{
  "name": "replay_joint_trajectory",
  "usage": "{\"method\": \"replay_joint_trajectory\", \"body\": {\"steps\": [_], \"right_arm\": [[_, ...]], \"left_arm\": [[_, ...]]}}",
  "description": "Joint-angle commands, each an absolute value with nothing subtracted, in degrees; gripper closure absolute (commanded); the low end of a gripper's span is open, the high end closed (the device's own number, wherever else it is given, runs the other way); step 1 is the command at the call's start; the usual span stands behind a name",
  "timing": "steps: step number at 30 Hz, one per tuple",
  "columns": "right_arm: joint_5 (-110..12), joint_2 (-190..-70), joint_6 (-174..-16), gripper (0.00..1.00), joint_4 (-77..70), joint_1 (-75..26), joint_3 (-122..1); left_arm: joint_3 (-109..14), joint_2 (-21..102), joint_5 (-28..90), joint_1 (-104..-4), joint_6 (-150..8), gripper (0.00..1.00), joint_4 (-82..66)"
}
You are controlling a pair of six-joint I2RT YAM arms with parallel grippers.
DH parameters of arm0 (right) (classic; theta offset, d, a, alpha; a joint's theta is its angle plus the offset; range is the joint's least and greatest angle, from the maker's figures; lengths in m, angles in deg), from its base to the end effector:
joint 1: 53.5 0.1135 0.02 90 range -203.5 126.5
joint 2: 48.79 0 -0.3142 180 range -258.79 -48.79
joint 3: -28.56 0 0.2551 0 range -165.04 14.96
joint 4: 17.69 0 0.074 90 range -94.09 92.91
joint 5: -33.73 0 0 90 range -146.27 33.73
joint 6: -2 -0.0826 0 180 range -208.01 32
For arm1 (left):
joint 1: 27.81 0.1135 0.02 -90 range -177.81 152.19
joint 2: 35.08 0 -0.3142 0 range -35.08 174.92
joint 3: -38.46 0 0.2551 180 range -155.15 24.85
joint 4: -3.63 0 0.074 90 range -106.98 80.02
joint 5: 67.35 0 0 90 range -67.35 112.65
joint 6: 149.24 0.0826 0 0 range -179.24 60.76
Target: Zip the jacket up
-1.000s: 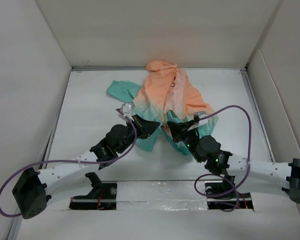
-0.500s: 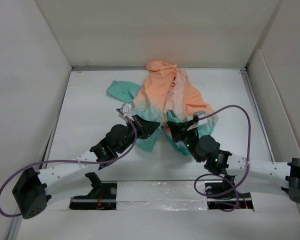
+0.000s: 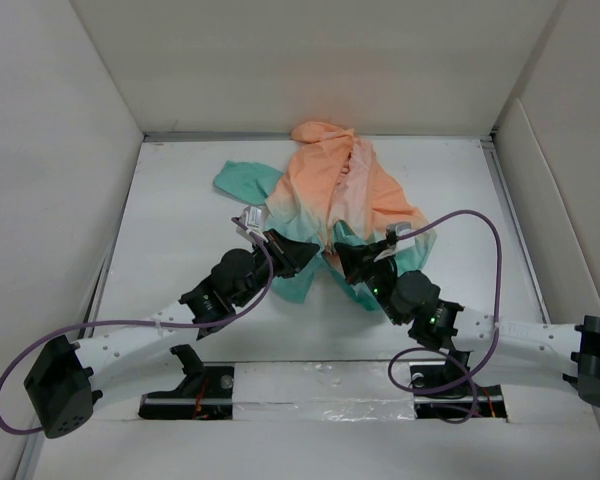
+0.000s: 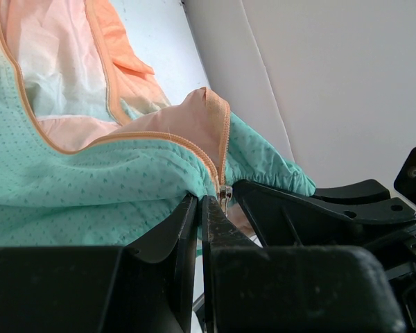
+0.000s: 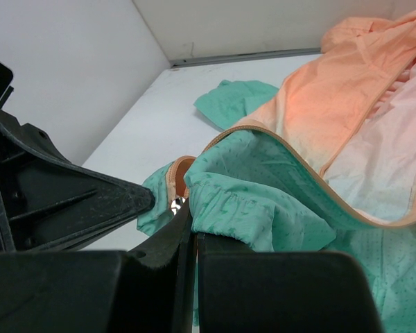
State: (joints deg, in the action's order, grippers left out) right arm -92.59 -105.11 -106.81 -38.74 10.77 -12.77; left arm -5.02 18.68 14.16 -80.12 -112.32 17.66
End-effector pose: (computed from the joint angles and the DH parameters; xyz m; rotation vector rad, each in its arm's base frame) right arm 0.1448 0.1877 0.3238 -0.0717 1.5246 0.7051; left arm 0.1568 -0.1830 0.3316 -0.1429 1.6613 -1.3369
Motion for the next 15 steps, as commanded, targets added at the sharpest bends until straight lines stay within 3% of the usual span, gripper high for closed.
{"method": "replay_joint_trajectory", "body": {"steps": [1,15], "right_arm": [[-95.0,-105.2,-106.0,1.0,-40.9,11.5,-16.0],[-95.6,-106.0,-105.6,1.0,-40.7,12.1,-16.5]], "left_arm": [[-6.0,17.4,13.9,-80.3,-112.1,1.0,21.1],[-6.1,17.0,13.9,-80.3,-111.5,1.0,21.0]]}}
